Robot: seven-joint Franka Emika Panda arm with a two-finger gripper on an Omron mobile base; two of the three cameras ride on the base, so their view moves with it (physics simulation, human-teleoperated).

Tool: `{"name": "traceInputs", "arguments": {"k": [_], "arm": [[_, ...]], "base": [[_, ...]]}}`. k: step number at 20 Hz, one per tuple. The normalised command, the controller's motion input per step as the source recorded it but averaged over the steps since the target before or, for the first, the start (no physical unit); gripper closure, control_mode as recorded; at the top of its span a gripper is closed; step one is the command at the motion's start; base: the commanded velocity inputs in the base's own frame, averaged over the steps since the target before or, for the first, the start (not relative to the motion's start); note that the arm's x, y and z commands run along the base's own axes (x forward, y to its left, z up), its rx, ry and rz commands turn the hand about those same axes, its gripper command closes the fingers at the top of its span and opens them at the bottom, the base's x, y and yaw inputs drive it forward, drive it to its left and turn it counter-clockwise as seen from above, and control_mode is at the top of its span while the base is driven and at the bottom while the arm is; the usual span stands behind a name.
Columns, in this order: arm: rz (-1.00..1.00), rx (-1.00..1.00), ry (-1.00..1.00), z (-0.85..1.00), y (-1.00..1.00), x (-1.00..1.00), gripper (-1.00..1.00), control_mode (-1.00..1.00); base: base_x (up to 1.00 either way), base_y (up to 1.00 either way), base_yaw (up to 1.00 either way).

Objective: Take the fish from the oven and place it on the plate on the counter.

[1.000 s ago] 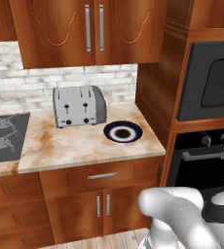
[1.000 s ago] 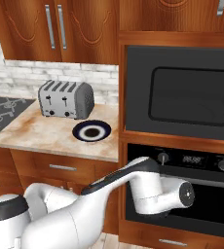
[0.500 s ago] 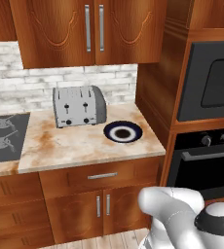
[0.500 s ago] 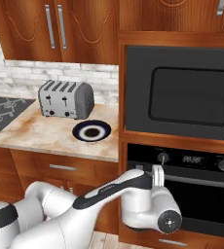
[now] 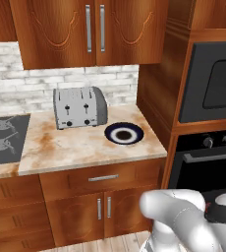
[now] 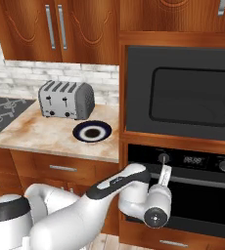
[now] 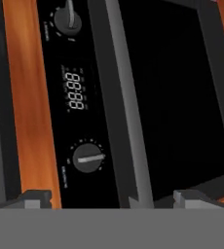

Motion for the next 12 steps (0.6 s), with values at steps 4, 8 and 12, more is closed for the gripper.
{"name": "traceInputs", "arguments": {"k": [4,8,12], "arm": [[0.3,0.01,0.01,-0.1,-0.38,0.02,-1.0,-1.0],[0.38,0.05,-0.02,-0.44,-0.33,0.0,-1.0,-1.0],[0.28,0.04,-0.18,-0.57,-0.03,0.07,-1.0,-1.0]], "base": [[0.0,0.0,0.0],[0.0,0.0,0.0],[0.0,0.0,0.0]]}}
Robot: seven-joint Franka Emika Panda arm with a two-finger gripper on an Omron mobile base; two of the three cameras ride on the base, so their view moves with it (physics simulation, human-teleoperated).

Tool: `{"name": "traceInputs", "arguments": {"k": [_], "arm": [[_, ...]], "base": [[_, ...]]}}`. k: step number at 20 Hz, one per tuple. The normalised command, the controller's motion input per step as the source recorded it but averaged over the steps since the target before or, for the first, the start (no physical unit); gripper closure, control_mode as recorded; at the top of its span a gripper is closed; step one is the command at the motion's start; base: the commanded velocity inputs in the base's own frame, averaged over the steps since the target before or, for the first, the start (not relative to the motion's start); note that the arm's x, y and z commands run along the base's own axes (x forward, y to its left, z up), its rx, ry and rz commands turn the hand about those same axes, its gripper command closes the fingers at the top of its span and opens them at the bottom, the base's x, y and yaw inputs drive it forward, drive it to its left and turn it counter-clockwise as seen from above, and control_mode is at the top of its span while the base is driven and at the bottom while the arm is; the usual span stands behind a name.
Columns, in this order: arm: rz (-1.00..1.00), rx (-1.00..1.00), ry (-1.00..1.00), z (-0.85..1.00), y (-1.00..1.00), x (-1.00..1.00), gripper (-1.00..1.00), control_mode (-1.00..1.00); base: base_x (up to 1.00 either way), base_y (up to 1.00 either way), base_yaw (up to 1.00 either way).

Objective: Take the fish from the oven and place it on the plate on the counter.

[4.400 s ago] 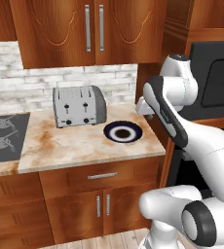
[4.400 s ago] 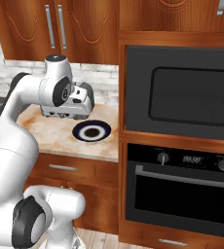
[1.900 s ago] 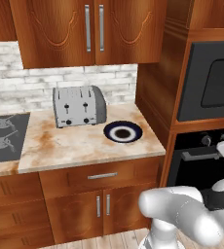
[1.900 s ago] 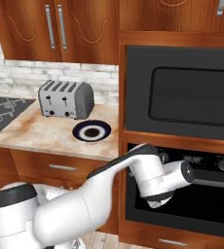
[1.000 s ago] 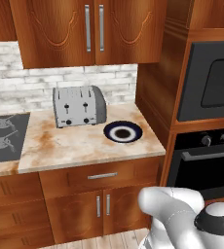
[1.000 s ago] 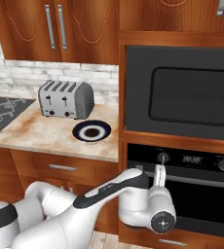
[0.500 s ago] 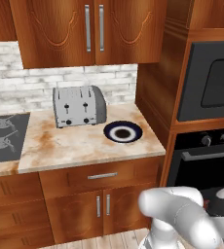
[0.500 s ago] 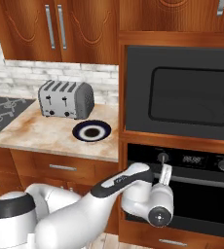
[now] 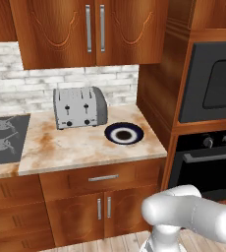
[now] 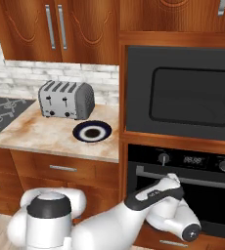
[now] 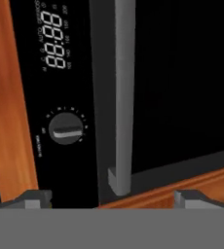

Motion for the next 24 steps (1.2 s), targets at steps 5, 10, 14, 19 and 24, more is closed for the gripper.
{"name": "traceInputs", "arguments": {"k": [5,10,14,19,24], "arm": [[0.07,0.0,-0.18,-0.08,0.0,0.02,-1.0,-1.0],[0.0,0.0,-0.06,0.0,0.0,0.49,-1.0,-1.0],[0.0,0.0,-0.01,0.0,0.0,0.69,-1.0,-1.0],[0.0,0.0,0.03,-0.08,-0.15,0.39,-1.0,-1.0],[0.0,0.0,0.06,-0.22,-0.2,0.19,-1.0,-1.0]], "base": [[0.0,0.0,0.0],[0.0,0.0,0.0],[0.0,0.0,0.0],[0.0,0.0,0.0],[0.0,0.0,0.0]]}}
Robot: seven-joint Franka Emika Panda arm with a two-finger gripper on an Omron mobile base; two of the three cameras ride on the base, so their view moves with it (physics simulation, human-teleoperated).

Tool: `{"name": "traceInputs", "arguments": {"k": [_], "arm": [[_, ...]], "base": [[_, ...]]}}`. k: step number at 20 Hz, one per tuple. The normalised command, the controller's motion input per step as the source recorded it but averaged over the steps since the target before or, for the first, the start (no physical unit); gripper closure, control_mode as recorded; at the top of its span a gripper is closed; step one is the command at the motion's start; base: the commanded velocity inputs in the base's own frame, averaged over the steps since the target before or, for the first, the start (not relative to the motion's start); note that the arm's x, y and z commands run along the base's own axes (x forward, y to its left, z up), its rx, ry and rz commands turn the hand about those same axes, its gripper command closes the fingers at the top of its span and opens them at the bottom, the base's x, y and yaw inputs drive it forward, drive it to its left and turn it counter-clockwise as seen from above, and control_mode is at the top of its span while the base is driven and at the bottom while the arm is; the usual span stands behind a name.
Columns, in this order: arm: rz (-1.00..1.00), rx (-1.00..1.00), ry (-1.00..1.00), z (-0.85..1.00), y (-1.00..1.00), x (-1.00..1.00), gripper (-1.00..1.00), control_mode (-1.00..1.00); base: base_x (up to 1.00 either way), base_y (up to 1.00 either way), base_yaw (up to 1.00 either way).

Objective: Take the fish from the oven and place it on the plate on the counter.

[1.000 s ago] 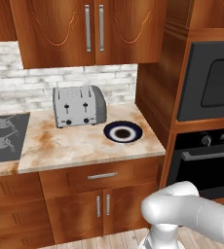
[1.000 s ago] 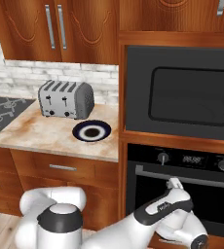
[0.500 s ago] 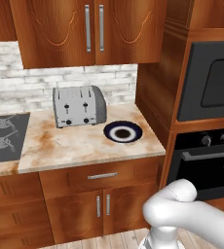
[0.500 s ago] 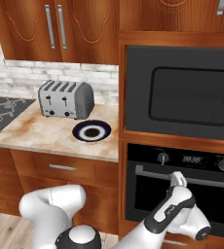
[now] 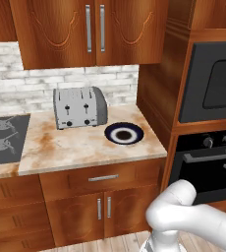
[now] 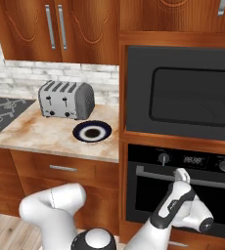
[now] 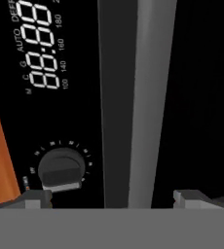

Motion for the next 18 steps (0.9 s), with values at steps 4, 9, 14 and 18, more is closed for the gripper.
{"name": "traceInputs", "arguments": {"k": [4,9,14,18], "arm": [[0.0,0.0,0.01,-0.27,-0.04,0.34,-1.0,-1.0],[0.0,0.0,0.0,-0.33,0.0,0.33,-1.0,-1.0],[0.0,0.0,0.0,-0.46,0.0,0.33,-1.0,-1.0],[0.0,0.0,-0.01,-0.19,0.0,0.46,-1.0,-1.0]], "base": [[0.0,0.0,0.0],[0.0,0.0,0.0],[0.0,0.0,0.0],[0.0,0.0,0.0]]}}
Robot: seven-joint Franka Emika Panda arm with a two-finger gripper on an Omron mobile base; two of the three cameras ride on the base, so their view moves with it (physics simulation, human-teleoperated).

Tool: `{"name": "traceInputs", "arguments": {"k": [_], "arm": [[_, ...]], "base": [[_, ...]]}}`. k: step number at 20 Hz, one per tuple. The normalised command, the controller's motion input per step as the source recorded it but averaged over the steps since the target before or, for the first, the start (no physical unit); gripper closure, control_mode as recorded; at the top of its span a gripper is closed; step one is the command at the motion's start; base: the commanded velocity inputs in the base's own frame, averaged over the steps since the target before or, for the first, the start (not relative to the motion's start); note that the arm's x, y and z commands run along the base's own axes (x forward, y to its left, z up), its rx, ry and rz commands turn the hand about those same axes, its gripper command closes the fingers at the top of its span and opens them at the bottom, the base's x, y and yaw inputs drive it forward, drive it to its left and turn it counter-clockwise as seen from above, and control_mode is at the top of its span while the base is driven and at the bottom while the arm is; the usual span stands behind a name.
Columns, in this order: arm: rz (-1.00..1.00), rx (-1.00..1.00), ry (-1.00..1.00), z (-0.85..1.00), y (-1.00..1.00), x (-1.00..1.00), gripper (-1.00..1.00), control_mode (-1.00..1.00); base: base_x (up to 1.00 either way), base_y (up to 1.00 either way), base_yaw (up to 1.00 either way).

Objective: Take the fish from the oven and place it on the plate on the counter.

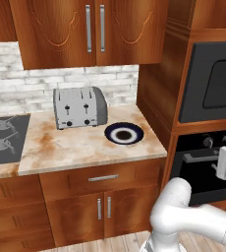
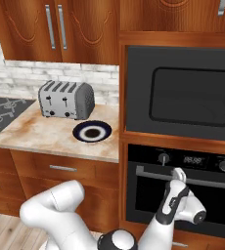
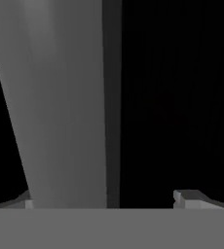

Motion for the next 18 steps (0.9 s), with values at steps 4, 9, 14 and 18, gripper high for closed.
{"name": "traceInputs", "arguments": {"k": [4,9,14,18], "arm": [[0.01,0.0,0.0,-0.01,0.0,0.18,-1.0,-1.0],[0.0,0.0,0.0,0.0,0.0,0.0,1.0,-1.0],[0.0,0.0,0.0,0.0,0.0,0.0,1.0,-1.0],[0.0,0.0,0.0,-0.13,0.0,-0.04,1.0,-1.0]], "base": [[0.0,0.0,0.0],[0.0,0.0,0.0],[0.0,0.0,0.0],[0.0,0.0,0.0]]}}
